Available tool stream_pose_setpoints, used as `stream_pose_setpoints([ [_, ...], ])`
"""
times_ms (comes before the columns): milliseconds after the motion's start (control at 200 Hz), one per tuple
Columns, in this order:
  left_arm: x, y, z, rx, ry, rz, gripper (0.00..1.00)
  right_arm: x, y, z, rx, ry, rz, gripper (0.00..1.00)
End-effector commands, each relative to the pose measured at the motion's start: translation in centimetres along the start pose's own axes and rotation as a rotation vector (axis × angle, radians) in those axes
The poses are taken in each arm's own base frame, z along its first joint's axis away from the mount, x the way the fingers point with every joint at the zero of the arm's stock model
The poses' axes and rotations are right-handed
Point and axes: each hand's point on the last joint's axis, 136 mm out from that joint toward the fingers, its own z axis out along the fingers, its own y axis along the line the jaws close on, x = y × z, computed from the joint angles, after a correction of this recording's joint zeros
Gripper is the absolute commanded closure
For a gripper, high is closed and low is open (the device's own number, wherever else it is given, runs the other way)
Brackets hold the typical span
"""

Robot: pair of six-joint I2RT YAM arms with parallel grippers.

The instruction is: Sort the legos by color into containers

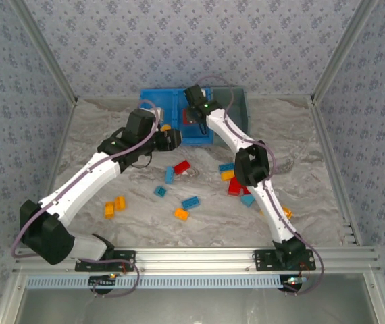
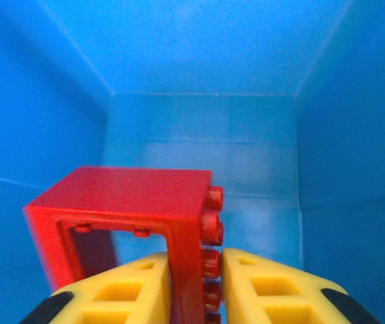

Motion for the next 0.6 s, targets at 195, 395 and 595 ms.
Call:
stream_pose_setpoints([
  [195,0.5,-0.2,-0.9,0.029,-0.008,-0.014,0.32,-2.2,1.5,-2.2,-0.048,-0.051,0.018,0.55],
  [395,1.1,-1.0,-2.0,0.060,-0.002,-0.030,0.33,-6.2,2.0,-9.6,-0.044,-0.161,0.018,0.59],
  [595,3.3,-2.7,-2.4,0.101,0.049,0.004,0.35,-7.9,1.1,-18.4,-0.034,-0.253,0.034,0.60],
])
